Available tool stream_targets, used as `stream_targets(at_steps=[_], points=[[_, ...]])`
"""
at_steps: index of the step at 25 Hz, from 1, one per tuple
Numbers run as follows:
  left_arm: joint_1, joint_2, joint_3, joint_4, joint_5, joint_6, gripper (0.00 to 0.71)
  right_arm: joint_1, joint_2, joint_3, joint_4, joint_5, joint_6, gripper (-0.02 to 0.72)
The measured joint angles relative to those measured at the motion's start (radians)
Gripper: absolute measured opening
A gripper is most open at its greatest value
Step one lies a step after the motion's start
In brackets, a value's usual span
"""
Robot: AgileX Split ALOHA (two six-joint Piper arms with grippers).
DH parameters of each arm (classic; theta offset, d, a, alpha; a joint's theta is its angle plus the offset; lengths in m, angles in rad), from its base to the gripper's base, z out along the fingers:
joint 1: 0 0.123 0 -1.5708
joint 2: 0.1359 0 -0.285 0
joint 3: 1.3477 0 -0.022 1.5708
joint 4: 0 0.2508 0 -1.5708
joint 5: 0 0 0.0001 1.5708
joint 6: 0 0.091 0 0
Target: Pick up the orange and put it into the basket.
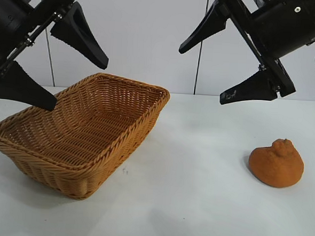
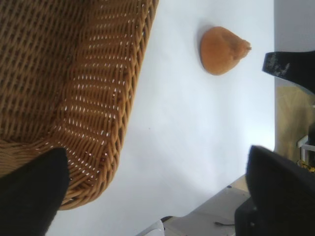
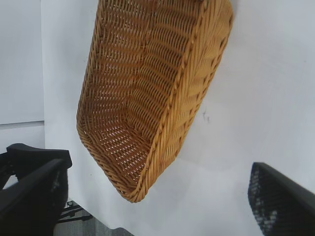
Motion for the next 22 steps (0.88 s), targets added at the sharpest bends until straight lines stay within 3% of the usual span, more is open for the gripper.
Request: stream_targets(at_steps=[22], points=[[0.000, 0.000, 0.000, 0.000, -0.022, 0.000, 0.693, 0.000, 0.000, 0.000, -0.002, 0.000, 0.000, 0.683]])
